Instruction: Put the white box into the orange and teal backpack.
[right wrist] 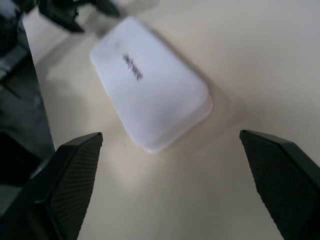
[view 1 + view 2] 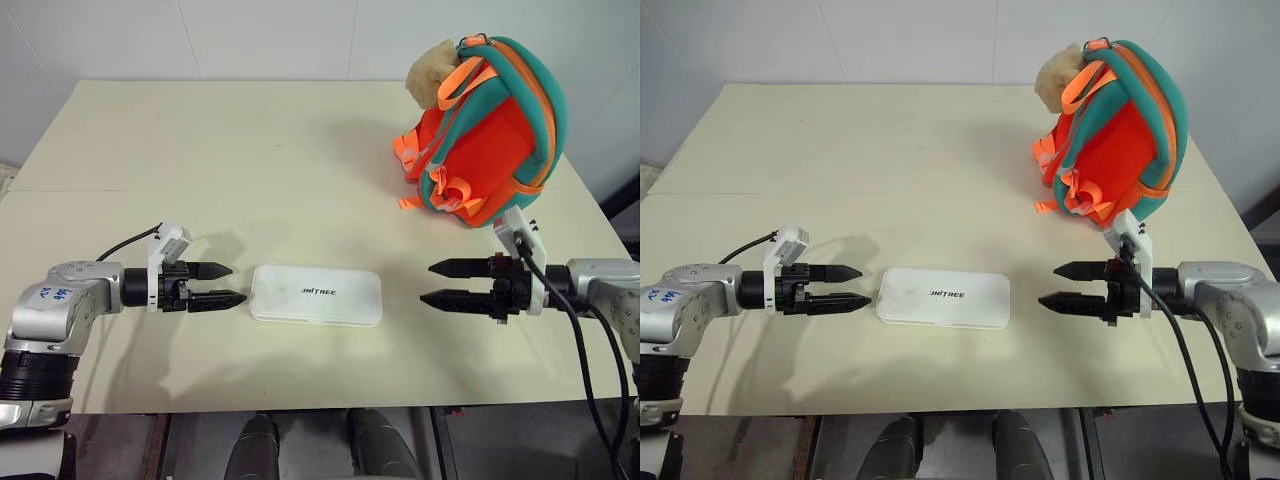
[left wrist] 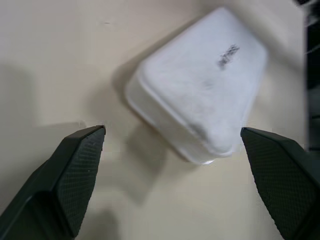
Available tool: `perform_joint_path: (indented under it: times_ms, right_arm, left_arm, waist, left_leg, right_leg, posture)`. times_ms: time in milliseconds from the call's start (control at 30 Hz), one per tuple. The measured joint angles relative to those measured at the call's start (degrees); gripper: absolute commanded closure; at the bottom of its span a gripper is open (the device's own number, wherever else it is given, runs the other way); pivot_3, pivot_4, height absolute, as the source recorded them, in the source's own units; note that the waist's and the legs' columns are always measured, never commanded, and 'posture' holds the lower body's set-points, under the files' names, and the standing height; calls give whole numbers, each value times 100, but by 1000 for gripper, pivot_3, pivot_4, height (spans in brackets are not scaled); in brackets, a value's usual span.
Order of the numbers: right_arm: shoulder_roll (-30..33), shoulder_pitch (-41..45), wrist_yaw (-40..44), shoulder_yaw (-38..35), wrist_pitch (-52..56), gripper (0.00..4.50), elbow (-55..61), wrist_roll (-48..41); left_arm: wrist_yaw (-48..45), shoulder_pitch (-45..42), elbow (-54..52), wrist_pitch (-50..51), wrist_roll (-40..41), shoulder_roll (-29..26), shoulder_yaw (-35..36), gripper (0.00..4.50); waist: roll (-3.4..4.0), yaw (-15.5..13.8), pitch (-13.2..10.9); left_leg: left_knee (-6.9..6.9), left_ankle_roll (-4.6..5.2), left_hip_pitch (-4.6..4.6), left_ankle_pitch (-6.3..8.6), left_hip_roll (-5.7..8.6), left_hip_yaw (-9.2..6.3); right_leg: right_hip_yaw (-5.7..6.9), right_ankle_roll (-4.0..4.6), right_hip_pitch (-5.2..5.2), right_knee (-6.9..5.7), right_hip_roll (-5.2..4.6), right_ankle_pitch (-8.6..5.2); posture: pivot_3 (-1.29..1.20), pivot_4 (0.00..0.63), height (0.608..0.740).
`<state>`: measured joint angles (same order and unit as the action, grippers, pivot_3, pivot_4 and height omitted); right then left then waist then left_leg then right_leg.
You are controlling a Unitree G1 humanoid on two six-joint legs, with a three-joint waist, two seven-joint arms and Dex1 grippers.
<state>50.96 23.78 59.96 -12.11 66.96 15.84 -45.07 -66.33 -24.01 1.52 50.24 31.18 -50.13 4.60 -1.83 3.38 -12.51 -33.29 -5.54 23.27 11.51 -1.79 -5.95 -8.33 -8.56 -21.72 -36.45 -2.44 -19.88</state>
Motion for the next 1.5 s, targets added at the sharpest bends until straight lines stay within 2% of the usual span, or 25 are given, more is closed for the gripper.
perform_joint_path:
  times_ms: [100,233,367,567,1067,1300,1500]
  right_arm:
    - [-318,278,-520,-108,801,0,219,-545]
    - [-785,397,-1173,-75,1337,0,305,-842]
    - [-965,404,-1451,207,1445,0,321,-889]
    - [-1209,366,-1840,712,1432,0,414,-822]
    - [-1351,282,-2059,853,1036,0,428,-755]
    - [-1351,254,-2061,882,902,0,394,-752]
    - [-1306,266,-2066,854,930,0,389,-779]
  left_arm:
    - [49,-251,264,612,149,6,-16,19]
    - [341,-348,395,1206,247,19,-11,19]
    - [545,-346,311,1758,449,71,-11,19]
    - [747,-334,62,1929,541,272,-43,19]
    - [909,-475,-58,1996,561,534,-349,19]
    - [1002,-804,359,2705,815,995,-208,19]
    - [1081,-881,375,2861,858,1085,-218,19]
  waist:
    - [-1,-13,-1]
    - [-3,-15,0]
    - [-3,-18,0]
    - [-3,-20,0]
    - [-8,-36,5]
    - [-9,-40,5]
    - [-9,-37,5]
  left_leg:
    - [3,0,5,0,1,-3]
    - [4,-1,14,1,2,-3]
    - [4,-1,23,1,1,-4]
    - [2,-2,23,1,1,-3]
    - [-3,-2,-2,1,3,-3]
    - [-11,-2,-1,2,5,-4]
    - [-8,-3,0,2,5,-6]
  right_leg:
    - [3,0,-6,-1,0,-4]
    - [3,-2,-14,1,-2,-5]
    - [4,-2,-27,-3,-1,-5]
    - [4,-2,-27,-6,-1,-5]
    - [4,-1,6,2,-2,-5]
    - [5,-5,10,3,-3,-3]
    - [6,-5,9,3,-4,-3]
  posture:
    - [0,150,740]
    - [0,150,740]
    - [0,150,740]
    - [0,150,740]
    - [0,150,740]
    - [0,150,740]
    - [0,150,740]
